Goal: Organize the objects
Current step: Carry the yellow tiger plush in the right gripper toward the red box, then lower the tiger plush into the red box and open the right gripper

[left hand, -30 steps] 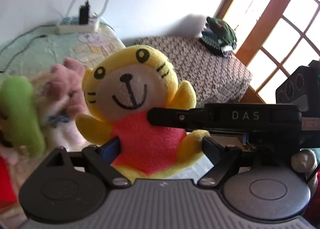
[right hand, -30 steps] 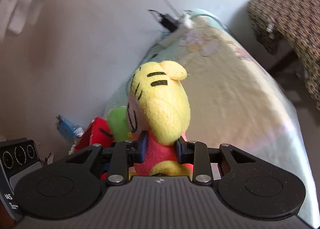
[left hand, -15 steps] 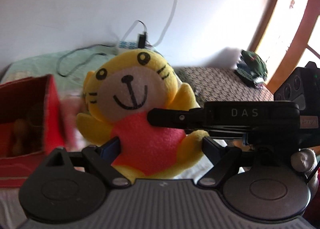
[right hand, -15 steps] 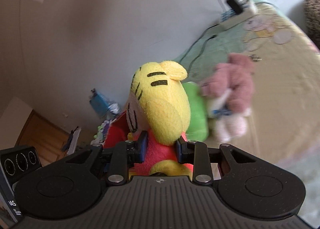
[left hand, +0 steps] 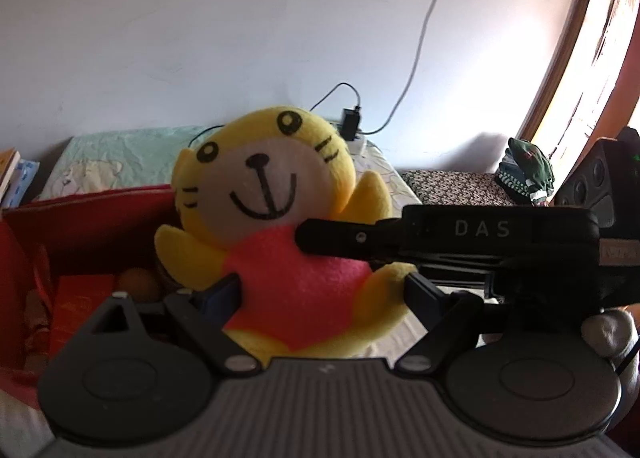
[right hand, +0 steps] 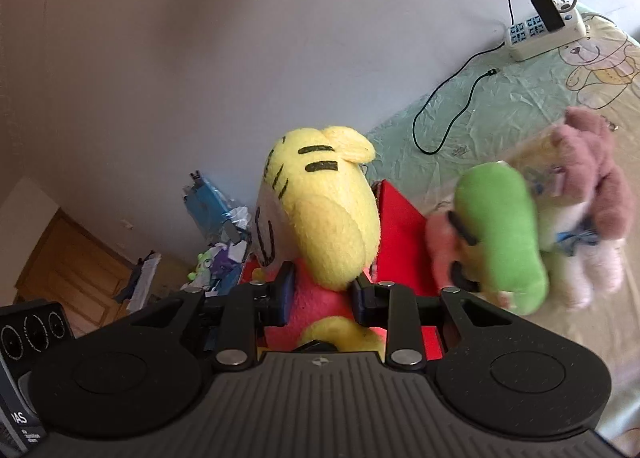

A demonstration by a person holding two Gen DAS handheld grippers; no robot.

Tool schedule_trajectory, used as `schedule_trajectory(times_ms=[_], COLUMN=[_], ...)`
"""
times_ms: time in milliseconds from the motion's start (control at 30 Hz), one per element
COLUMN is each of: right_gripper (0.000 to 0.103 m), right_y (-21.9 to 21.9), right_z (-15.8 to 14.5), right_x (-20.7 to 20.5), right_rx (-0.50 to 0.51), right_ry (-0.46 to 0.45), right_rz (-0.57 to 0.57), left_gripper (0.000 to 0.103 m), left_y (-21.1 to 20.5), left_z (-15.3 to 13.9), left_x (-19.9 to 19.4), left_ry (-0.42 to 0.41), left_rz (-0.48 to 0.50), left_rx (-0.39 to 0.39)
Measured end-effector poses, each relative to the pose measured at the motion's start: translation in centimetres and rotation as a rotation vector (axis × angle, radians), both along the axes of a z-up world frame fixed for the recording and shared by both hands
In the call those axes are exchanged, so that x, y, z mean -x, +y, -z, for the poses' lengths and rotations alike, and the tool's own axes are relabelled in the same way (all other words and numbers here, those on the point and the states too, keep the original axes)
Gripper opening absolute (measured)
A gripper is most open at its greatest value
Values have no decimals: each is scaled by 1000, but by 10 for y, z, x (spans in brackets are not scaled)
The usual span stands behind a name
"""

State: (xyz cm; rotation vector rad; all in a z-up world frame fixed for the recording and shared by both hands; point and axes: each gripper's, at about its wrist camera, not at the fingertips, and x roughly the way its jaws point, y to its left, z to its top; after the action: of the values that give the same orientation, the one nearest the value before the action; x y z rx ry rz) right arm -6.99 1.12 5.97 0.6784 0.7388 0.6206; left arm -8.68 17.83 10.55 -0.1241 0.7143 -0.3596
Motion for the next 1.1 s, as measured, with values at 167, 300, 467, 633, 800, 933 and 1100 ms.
schedule_trajectory(times_ms=[167, 300, 467, 633, 800, 933, 1100], right_gripper=[31, 31, 31, 30, 30, 30, 31], right_y=[38, 58, 74, 88, 102, 110, 111], right_z=[0, 4, 11, 16, 25, 34, 40], right_x=[-8, -14, -18, -24, -29, -32, -31], right_rx=[64, 133, 202, 255, 312, 331, 324], right_ry=[19, 48, 51, 39, 7, 26, 48], right_rz=[54, 103, 158, 204, 225, 223, 229], left_gripper=[85, 87, 88, 87, 87, 88, 94], left_y=[36, 58, 72, 84, 96, 102, 102], left_z=[12, 23, 32, 38, 46, 58, 69], left_x=[-16, -31, -43, -56, -64, -69, -73], left_ry=[27, 66, 78, 85, 105, 142, 161], left_rz=[26, 67, 117, 142, 137, 123, 120], left_rx=[22, 58, 96, 107, 105, 79, 53])
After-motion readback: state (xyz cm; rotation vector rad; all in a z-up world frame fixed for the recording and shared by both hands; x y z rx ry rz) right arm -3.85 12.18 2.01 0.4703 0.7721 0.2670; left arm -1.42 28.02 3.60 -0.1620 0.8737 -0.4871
